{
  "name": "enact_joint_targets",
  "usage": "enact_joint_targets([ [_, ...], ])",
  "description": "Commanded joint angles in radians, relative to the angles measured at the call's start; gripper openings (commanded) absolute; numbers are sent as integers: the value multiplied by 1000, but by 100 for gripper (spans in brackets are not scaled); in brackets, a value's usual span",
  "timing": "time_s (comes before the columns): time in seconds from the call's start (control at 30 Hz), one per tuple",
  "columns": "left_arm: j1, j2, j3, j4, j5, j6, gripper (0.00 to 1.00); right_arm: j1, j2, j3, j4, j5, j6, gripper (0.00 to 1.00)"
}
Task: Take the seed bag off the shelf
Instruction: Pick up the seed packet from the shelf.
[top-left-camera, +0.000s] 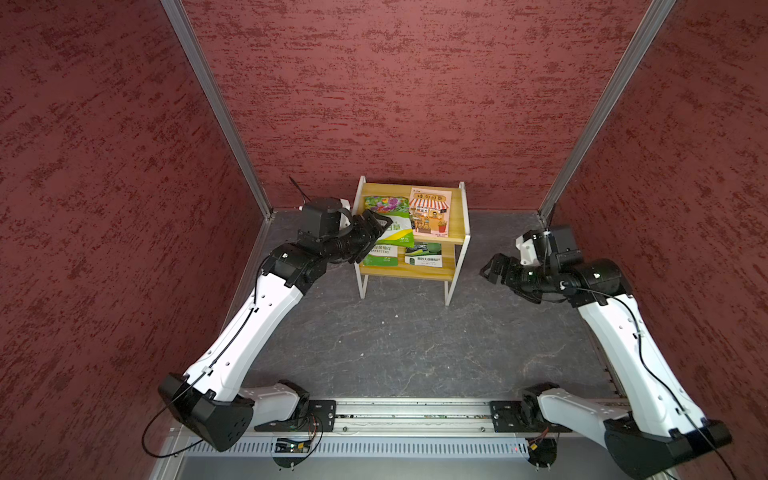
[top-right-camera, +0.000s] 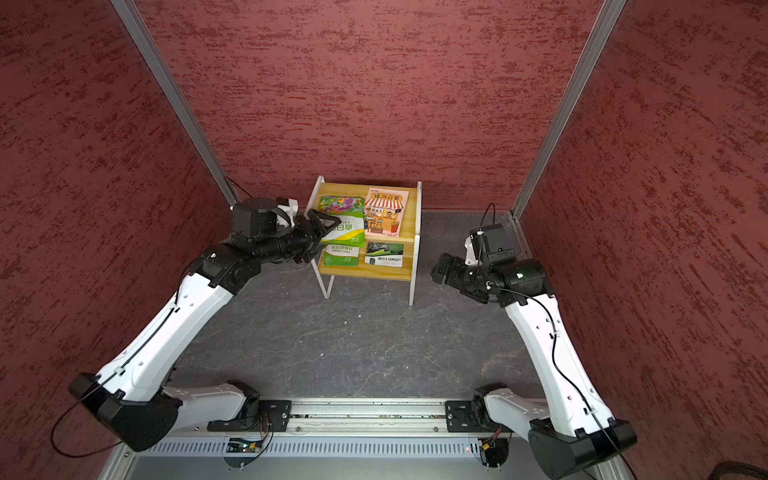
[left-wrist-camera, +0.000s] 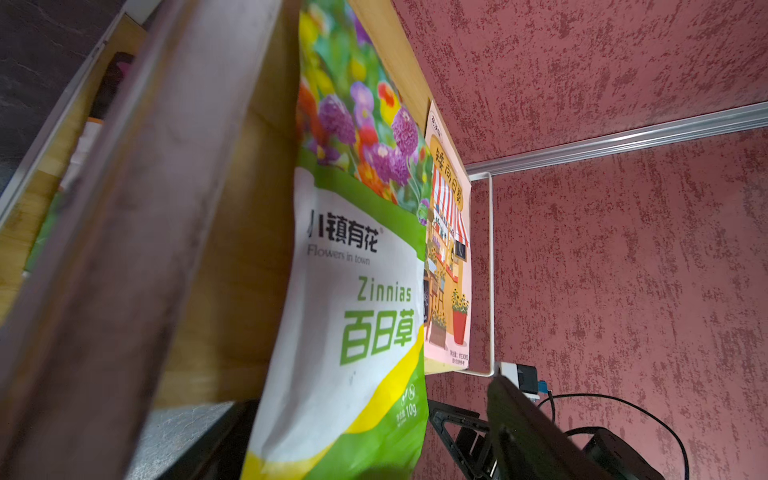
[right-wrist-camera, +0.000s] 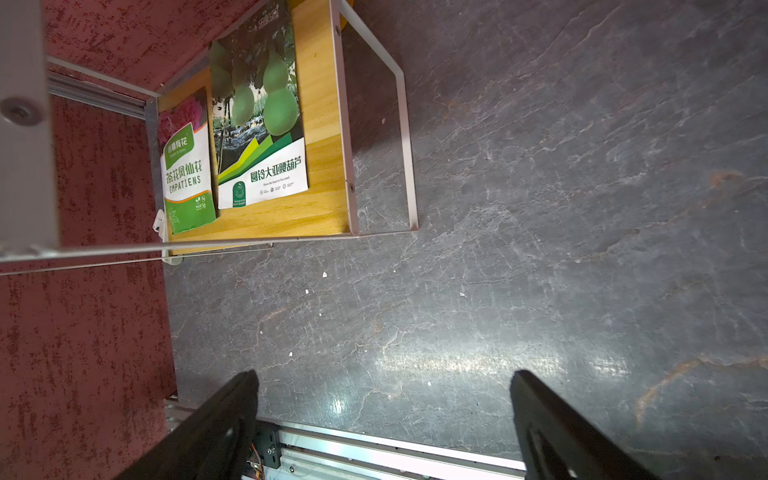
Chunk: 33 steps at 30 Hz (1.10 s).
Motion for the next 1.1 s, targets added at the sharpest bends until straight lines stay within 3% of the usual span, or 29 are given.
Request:
enact_joint_targets([
  [0.0, -8, -27, 12, 25, 6, -8, 83, 8, -19, -12, 26, -12, 9, 98],
  [0.4, -10, -15, 27, 64, 29, -40, 64, 9, -15, -19, 35, -22, 8, 98],
  [0.57, -12, -10, 5, 83, 44, -55, 47, 8, -16, -26, 39, -26, 6, 98],
  [1.07, -10, -20, -45, 109, 71, -68, 12, 9, -16, -37, 44, -33, 0, 98],
])
